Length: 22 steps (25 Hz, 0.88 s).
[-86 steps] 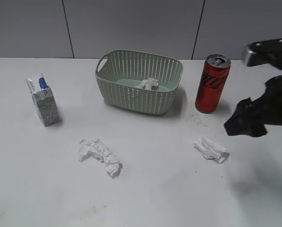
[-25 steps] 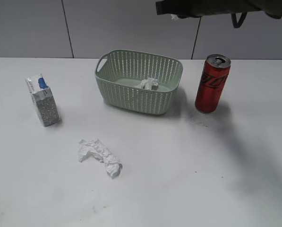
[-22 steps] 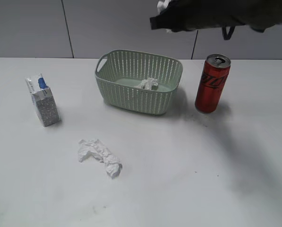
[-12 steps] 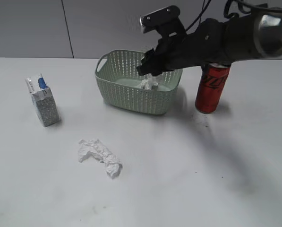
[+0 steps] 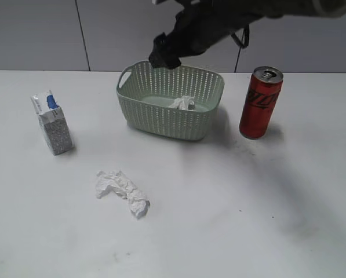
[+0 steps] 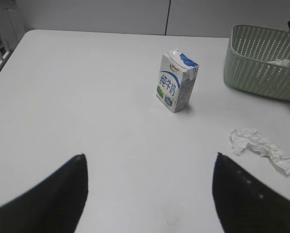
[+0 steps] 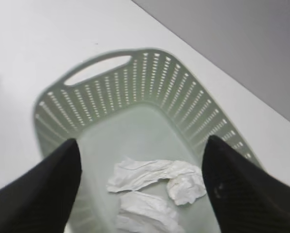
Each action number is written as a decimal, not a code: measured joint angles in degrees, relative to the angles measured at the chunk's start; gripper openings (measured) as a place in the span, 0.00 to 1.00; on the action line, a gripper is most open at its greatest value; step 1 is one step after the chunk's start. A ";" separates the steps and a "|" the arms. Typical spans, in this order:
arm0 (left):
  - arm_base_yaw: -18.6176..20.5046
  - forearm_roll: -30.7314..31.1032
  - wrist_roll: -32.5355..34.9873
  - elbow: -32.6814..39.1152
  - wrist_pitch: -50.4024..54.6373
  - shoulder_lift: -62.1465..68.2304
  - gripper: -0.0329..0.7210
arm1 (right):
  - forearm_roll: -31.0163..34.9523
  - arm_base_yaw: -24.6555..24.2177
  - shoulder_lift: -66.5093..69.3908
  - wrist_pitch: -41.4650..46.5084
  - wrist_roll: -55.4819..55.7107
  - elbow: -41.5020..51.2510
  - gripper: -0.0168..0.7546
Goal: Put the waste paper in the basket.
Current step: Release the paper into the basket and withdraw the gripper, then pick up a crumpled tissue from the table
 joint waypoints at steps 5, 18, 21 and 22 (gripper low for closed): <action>0.00 0.00 0.00 0.00 0.00 0.00 0.83 | -0.92 0.18 -0.24 21.80 2.41 -12.44 0.69; 0.00 -0.44 0.00 -2.93 -1.29 4.56 0.83 | -18.44 -2.69 -3.90 41.17 20.11 -14.62 0.68; 0.00 -2.31 0.00 -3.98 -2.52 9.81 0.83 | -17.52 -7.94 -6.93 41.17 20.71 -10.97 0.68; 0.00 -3.00 0.00 -4.23 -3.42 11.54 0.83 | -17.40 -10.40 -8.13 41.17 20.98 -9.21 0.68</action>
